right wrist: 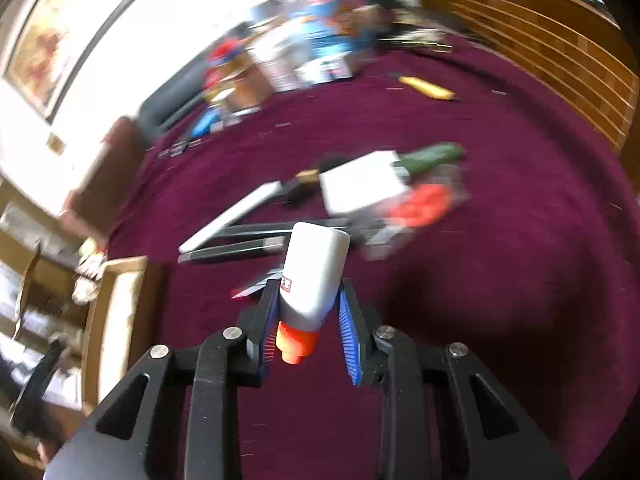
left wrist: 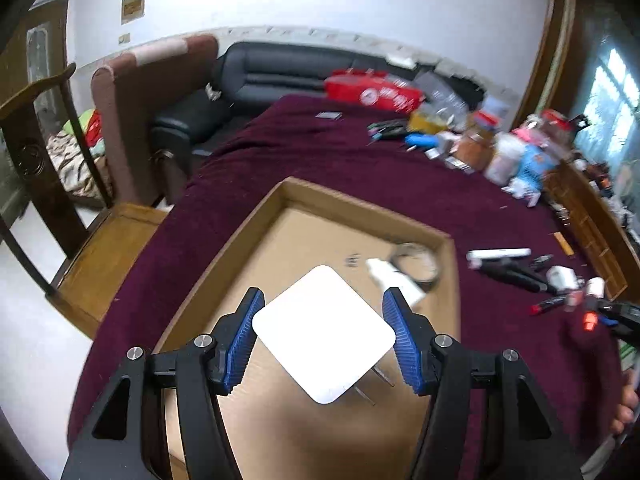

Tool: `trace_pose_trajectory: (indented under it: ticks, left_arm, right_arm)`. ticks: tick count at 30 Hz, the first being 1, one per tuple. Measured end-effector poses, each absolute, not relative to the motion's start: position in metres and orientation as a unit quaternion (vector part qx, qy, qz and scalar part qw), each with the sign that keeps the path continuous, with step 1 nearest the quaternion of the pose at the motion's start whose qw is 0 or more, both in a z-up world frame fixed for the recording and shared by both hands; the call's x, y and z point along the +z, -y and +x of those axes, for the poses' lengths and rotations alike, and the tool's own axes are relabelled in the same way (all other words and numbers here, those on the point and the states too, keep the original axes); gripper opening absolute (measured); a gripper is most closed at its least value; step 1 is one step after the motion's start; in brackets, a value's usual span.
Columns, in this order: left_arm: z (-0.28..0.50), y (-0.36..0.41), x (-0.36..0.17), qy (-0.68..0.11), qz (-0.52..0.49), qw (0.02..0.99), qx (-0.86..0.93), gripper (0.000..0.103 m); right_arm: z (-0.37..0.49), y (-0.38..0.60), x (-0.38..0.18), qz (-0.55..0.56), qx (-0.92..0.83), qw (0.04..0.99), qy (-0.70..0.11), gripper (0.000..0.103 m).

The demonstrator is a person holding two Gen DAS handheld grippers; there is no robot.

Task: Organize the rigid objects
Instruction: 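Release the charger into the box with the left tool while the right tool releases the glue bottle there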

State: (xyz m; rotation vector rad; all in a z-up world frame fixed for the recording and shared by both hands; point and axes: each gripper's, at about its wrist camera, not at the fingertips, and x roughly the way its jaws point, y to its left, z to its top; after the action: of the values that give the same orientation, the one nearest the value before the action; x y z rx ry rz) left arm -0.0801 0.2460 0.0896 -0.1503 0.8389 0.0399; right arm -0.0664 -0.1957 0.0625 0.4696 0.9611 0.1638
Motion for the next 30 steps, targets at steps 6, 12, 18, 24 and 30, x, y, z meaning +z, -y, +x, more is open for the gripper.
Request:
trace_pose_trajectory:
  ticks: [6, 12, 18, 24, 30]
  left_arm:
    - [-0.03, -0.266, 0.06, -0.465, -0.082, 0.881, 0.032, 0.056]
    - [0.014, -0.263, 0.04, -0.486, -0.09, 0.869, 0.015, 0.056]
    - [0.039, -0.27, 0.029, -0.485, -0.107, 0.868, 0.001, 0.056]
    - [0.036, -0.285, 0.032, -0.481, -0.144, 0.865, -0.011, 0.057]
    - [0.014, -0.308, 0.035, -0.461, -0.227, 0.858, 0.001, 0.059]
  right_arm:
    - [-0.045, 0.108, 0.071, 0.197, 0.178, 0.836, -0.48, 0.026]
    - [-0.019, 0.016, 0.067, 0.149, 0.244, 0.815, -0.503, 0.026]
    - [0.011, -0.055, 0.047, 0.118, 0.27, 0.794, -0.532, 0.026]
    - [0.036, -0.098, 0.029, 0.102, 0.28, 0.781, -0.549, 0.026]
    - [0.049, -0.108, 0.027, 0.073, 0.278, 0.788, -0.544, 0.027]
